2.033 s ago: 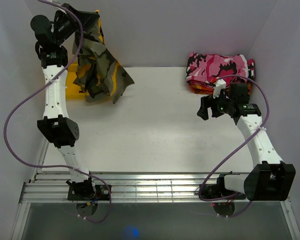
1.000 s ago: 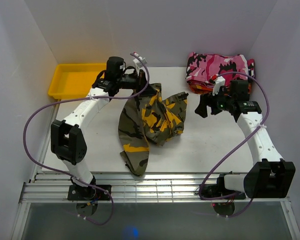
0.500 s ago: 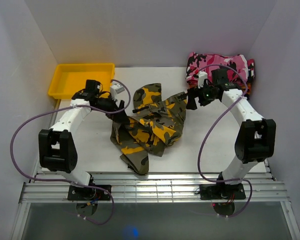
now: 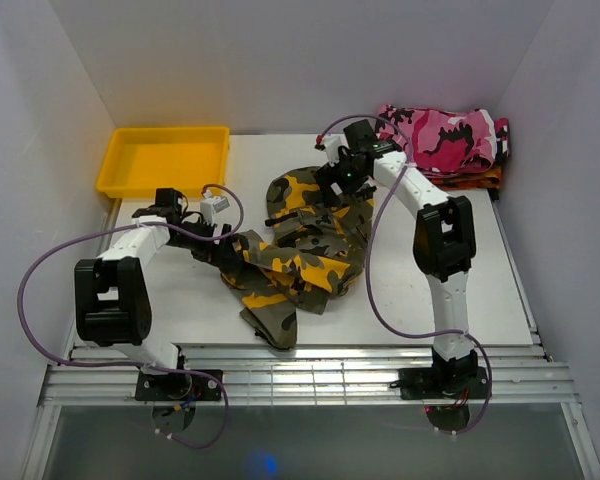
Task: Fold and stack the trousers
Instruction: Flatten the trousers out
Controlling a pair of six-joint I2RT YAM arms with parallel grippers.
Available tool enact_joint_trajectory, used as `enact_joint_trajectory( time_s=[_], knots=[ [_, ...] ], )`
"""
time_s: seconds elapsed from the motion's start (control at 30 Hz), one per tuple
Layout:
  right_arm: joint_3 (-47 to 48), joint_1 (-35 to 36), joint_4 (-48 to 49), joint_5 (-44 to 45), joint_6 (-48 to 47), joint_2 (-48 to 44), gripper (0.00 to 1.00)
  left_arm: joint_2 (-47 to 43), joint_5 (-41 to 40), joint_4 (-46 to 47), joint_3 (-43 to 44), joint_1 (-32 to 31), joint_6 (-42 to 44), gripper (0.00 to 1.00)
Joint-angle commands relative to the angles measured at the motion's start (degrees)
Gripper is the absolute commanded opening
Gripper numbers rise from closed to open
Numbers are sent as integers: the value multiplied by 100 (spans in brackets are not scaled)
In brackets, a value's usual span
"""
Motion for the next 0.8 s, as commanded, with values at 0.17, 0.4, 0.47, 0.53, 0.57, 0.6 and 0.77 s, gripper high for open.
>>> enact_joint_trajectory(
  time_s=[0.17, 0.4, 0.47, 0.53, 0.57, 0.6, 0.77],
  knots=[
    [434, 769, -214, 789, -245, 754, 91, 134, 410, 333, 38, 394, 21, 97],
    [706, 822, -231, 641, -280, 1054, 19, 590, 261, 387, 309, 1043, -85, 37],
    [768, 813, -179, 649, -280, 774, 8, 810, 243, 300, 591, 1281, -85, 19],
    [777, 743, -109, 597, -306, 301, 8, 1012, 208, 150, 1231, 1519, 20, 10],
    [786, 717, -74, 588, -306, 133, 8, 1057, 208, -7, 1460, 1563, 64, 0],
    [786, 673, -73, 588, -289, -52, 8, 1083, 156, -52, 1697, 1616, 82, 0],
    [340, 76, -38, -366, -174, -1352, 8, 987, 331, -333, 2894, 1625, 310, 0]
  ],
)
